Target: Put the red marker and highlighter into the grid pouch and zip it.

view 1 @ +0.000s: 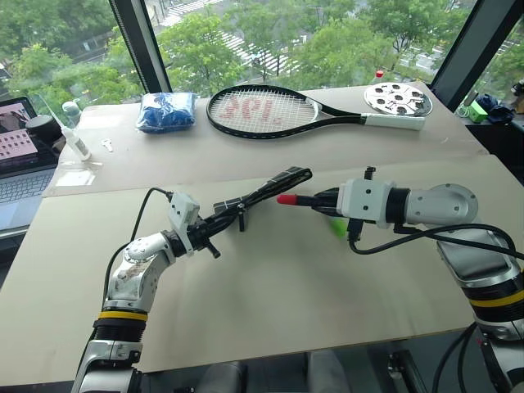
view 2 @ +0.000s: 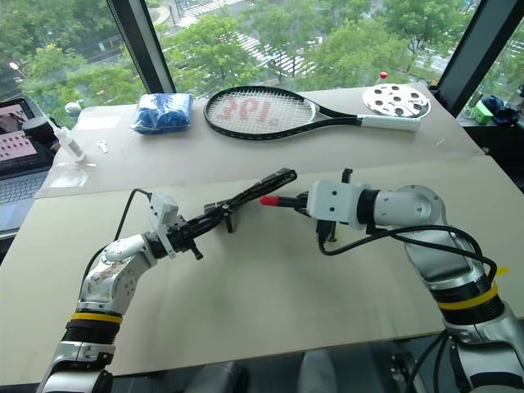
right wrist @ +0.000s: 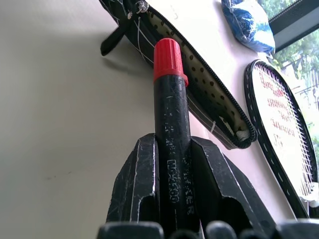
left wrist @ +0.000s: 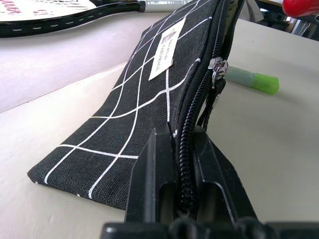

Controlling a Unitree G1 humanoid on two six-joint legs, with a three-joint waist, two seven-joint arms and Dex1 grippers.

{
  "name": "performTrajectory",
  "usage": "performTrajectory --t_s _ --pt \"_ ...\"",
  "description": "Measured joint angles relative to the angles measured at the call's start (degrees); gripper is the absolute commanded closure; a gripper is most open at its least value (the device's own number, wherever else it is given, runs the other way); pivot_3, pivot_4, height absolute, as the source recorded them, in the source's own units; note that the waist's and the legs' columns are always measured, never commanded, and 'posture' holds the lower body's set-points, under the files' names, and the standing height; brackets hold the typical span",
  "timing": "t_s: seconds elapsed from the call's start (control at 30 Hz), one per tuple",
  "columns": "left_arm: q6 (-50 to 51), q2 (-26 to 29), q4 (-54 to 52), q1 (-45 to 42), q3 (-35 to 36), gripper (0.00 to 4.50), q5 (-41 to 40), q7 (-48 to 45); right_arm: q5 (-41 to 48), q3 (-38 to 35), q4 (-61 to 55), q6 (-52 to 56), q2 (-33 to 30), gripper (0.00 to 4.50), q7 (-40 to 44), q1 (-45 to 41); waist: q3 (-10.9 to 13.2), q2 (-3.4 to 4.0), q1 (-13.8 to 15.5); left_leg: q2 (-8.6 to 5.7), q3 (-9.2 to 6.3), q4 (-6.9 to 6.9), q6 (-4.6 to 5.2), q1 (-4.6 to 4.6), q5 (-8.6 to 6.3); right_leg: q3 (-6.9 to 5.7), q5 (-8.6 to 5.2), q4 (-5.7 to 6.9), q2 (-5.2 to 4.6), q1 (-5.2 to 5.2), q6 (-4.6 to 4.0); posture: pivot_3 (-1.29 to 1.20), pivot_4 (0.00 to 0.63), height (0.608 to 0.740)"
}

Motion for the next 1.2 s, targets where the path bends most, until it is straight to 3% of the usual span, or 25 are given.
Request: performTrajectory --t_s 0.33,0.77,0.97,1.2 --pt "0.02 0.04 -0.38 0.29 -0.80 4.50 0.15 -0.03 -4.99 2.67 3.99 -2.73 1.74 3.95 0.07 -3.90 0.00 0.00 -0.08 0.01 0.02 0.00 0.00 0.00 0.00 0.00 0.00 0.01 0.00 -0.01 0.00 0.00 0.150 0.740" --pt "0.06 0.04 -0.72 0.41 -1.10 4.50 0.16 -0.02 -15.25 9.30 15.78 -14.42 3.70 3.95 0.09 -9.25 0.00 0.00 -0.26 0.01 0.06 0.00 0.00 0.00 0.00 0.00 0.01 0.01 0.00 -0.05 0.00 0.00 0.150 0.740" --pt "0.06 0.04 -1.28 0.49 -1.14 4.50 0.16 0.01 -12.69 8.47 16.52 -14.38 5.46 3.95 2.43 -10.71 0.00 0.00 -0.26 0.02 0.07 -0.01 0.00 0.00 0.00 0.00 0.01 0.00 0.00 -0.05 -0.01 0.00 0.150 0.740" --pt "0.10 0.12 -1.72 1.63 -1.10 4.50 0.15 0.01 -6.02 3.65 11.10 -9.70 2.39 3.95 7.20 -8.41 0.00 0.00 -0.09 0.02 0.06 -0.01 0.00 0.00 0.00 0.00 0.01 0.02 0.00 -0.05 -0.01 0.00 0.150 0.740"
